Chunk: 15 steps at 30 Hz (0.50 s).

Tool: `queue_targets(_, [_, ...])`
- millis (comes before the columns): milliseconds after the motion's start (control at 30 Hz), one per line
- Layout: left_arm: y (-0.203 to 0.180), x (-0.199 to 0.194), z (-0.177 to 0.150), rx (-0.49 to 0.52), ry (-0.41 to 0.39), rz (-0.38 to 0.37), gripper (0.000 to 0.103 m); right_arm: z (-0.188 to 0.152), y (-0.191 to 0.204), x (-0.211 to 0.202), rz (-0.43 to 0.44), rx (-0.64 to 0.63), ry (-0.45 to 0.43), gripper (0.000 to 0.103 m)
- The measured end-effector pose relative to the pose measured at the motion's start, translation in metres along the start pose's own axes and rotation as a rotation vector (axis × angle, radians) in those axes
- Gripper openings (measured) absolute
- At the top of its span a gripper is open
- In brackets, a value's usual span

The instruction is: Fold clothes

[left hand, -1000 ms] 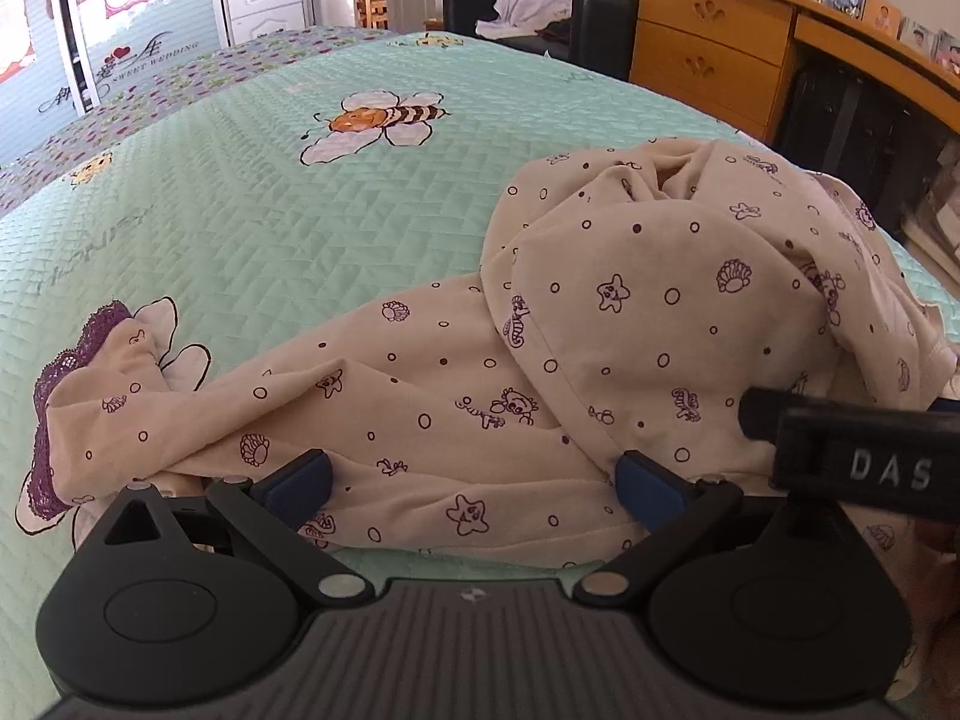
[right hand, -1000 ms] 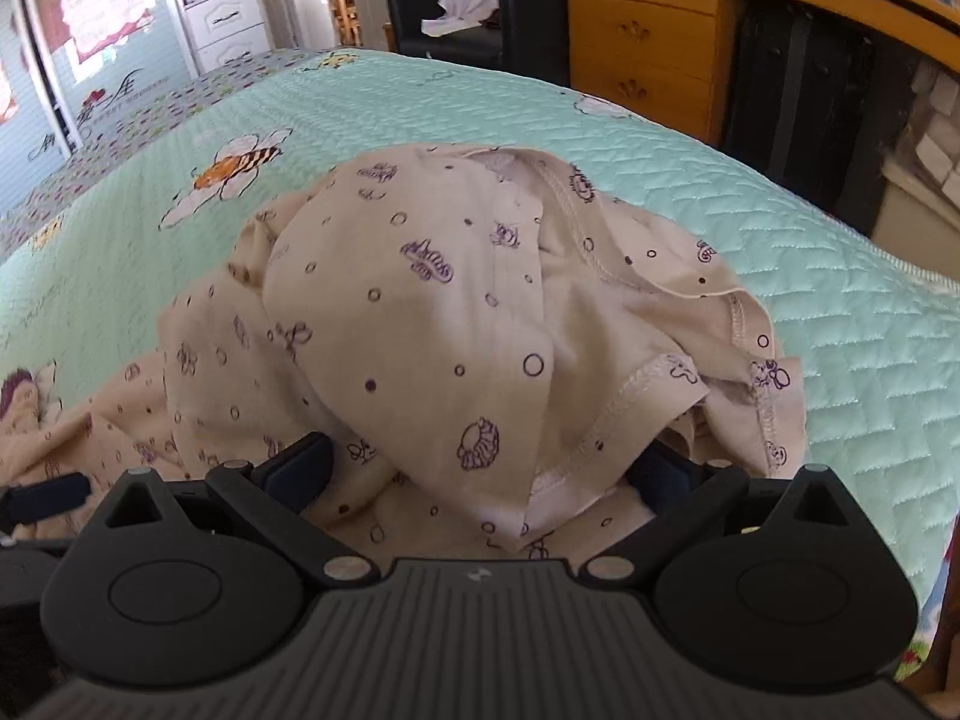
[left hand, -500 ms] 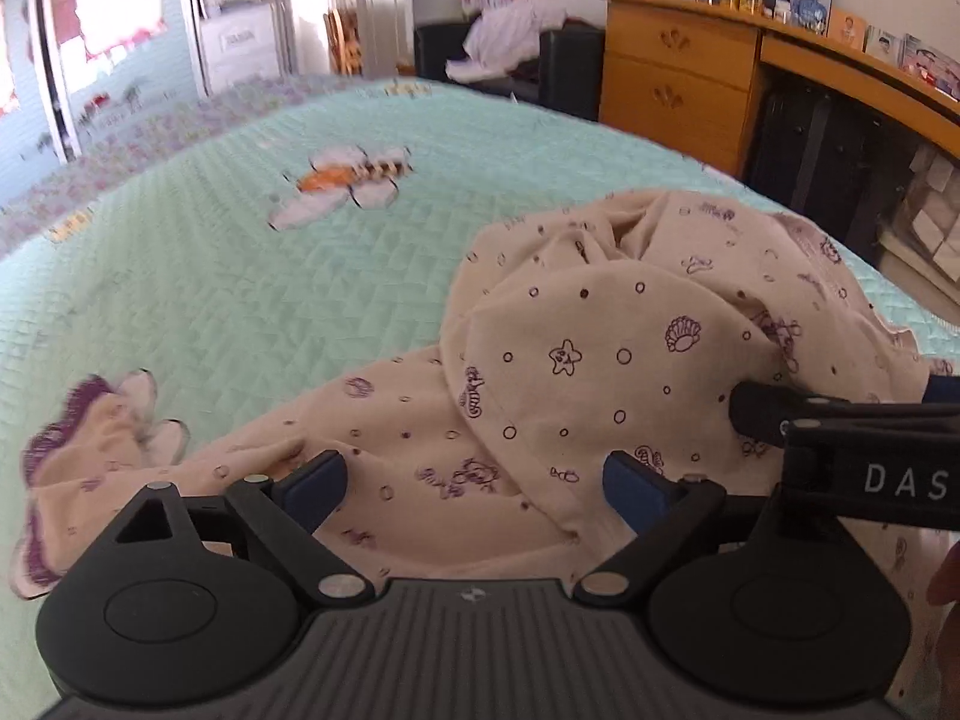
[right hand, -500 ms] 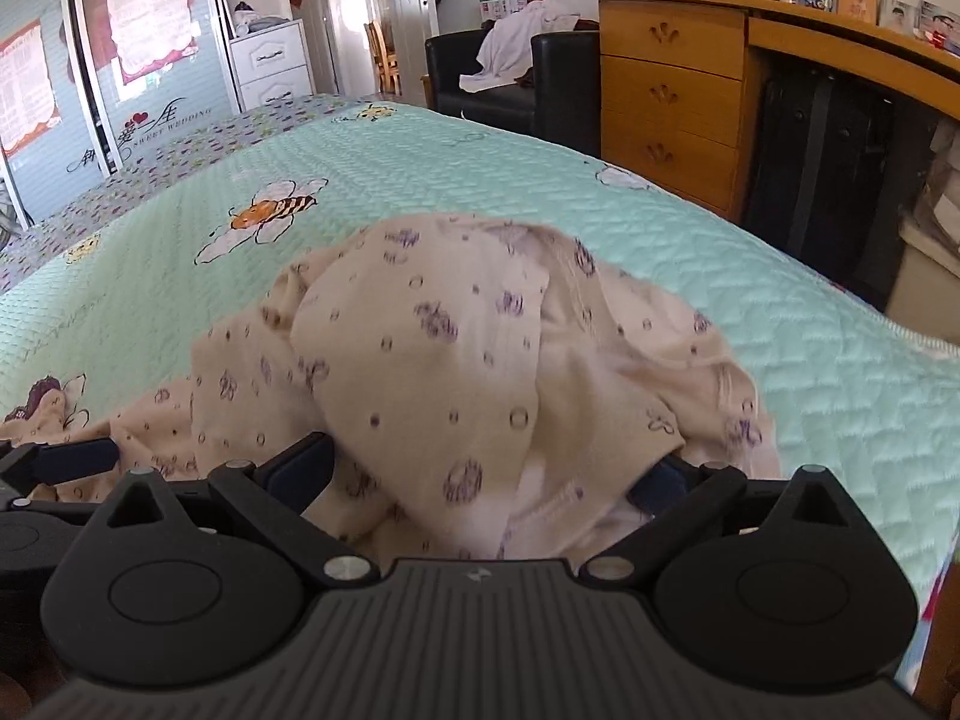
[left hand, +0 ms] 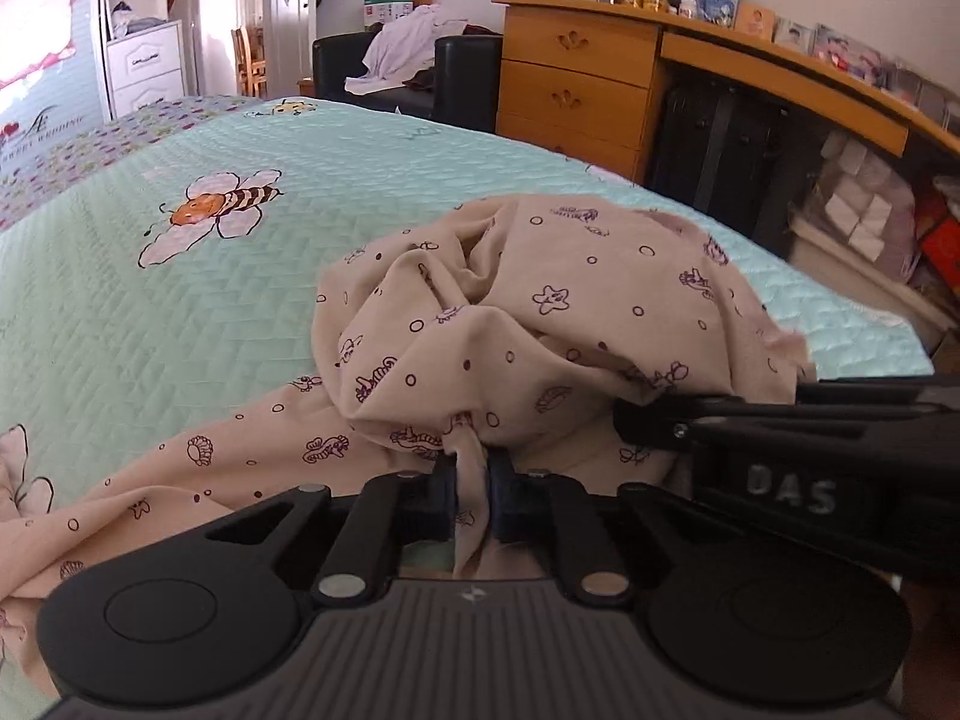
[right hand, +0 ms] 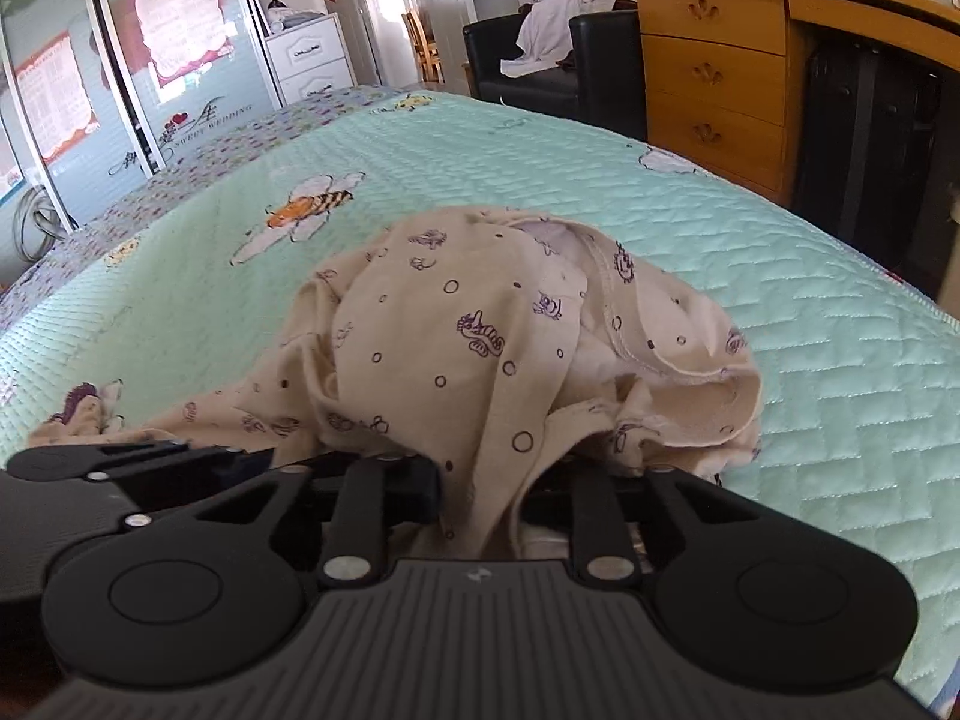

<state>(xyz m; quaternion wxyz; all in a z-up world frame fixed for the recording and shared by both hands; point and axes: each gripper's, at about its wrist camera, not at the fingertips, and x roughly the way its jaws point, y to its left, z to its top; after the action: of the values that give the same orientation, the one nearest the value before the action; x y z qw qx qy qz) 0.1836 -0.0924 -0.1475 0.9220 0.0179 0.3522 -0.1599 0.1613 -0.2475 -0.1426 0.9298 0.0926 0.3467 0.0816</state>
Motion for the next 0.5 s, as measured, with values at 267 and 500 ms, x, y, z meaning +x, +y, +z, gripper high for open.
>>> queue_targets(267, [0.005,-0.065,0.011,-0.052,-0.133,-0.054,0.004,0.019,0.017,-0.058,0.119,0.014,-0.084,0.013])
queue_targets(500, [0.036,-0.178,0.011,-0.132,-0.319,0.032,0.004,0.04,0.075,-0.122,0.299,-0.054,-0.171,0.012])
